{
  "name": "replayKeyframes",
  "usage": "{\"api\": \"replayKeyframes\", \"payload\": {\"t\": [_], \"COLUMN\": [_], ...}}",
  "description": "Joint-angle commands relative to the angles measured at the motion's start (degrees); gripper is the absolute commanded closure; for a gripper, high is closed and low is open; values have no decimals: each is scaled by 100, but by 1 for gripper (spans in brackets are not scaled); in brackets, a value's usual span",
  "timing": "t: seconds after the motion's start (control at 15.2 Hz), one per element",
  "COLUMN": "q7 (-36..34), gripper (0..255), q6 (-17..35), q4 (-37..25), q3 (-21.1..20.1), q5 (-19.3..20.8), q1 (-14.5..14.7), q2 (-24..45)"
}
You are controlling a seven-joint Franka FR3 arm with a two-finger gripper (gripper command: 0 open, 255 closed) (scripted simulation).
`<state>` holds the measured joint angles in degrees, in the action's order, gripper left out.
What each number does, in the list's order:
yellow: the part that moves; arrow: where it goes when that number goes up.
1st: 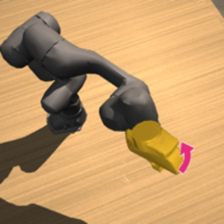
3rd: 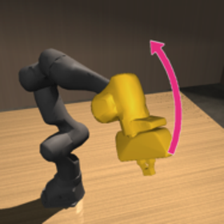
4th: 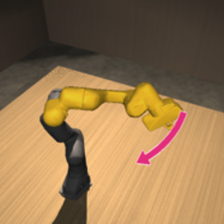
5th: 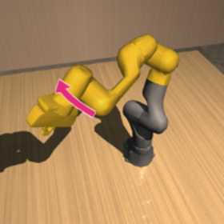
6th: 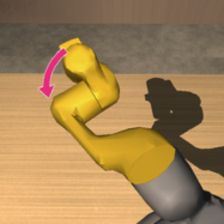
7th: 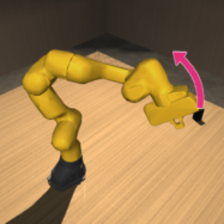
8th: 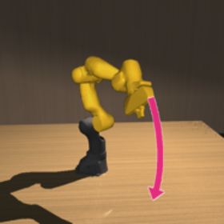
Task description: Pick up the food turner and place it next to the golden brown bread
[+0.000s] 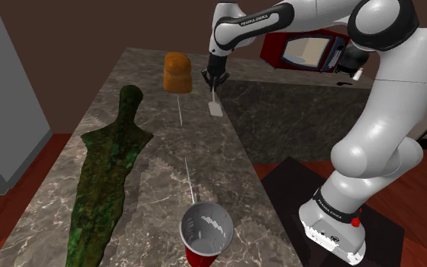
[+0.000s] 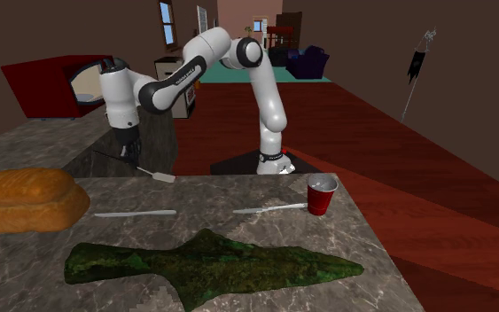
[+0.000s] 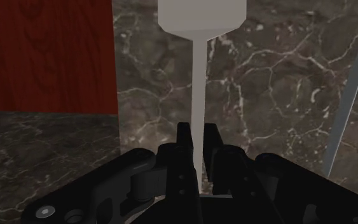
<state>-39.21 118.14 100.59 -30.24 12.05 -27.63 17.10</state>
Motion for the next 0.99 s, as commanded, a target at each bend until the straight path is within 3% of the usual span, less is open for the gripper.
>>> {"api": "replayKeyframes", "payload": {"t": [0.0, 0.92], "q7": [-31, -235], "gripper": [255, 255], "q6": [142, 870], "q4": [87, 489], "q3": [17, 139], "q5": [45, 330], "q1": [8, 84], "q2": [62, 445]}}
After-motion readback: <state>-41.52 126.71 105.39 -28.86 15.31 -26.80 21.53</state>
